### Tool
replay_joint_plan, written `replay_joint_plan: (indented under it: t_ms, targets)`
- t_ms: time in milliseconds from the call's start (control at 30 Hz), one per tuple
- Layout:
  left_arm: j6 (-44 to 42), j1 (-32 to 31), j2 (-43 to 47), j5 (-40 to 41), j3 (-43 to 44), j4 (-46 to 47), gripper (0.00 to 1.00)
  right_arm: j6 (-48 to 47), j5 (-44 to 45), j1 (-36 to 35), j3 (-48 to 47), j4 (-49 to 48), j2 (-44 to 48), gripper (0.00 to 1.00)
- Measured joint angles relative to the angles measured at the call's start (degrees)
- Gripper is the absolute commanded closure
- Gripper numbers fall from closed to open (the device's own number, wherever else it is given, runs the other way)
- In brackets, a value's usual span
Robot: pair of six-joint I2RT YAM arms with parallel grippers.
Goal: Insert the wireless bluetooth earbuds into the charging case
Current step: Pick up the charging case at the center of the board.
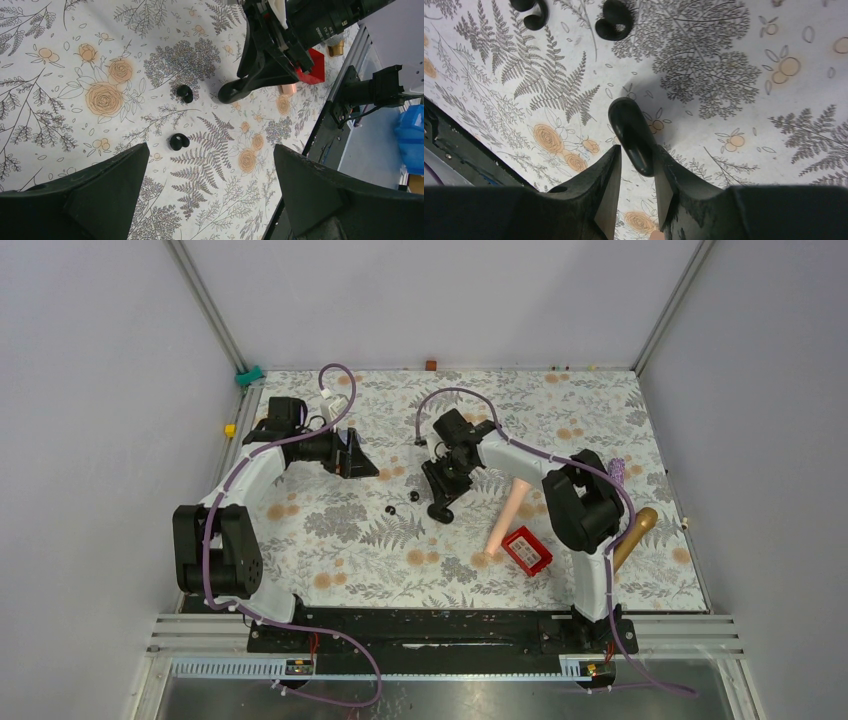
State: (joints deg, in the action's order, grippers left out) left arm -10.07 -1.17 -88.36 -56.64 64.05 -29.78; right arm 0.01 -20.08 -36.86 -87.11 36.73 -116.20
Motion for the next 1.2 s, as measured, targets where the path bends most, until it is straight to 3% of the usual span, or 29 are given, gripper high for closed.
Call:
replay_joint_plan:
  t_ms: [833, 1200]
  targets:
    - [0.0, 0.0, 0.0, 0.0, -0.1, 0.3, 0.01, -7.7, -0.4, -1.3, 0.9, 0.0, 0.0, 0.58]
    - [0.0, 0.0, 0.0, 0.0, -0.4, 0.3, 0.01, -8.9, -0.5, -1.5, 1.5, 0.3, -0.6, 0.49]
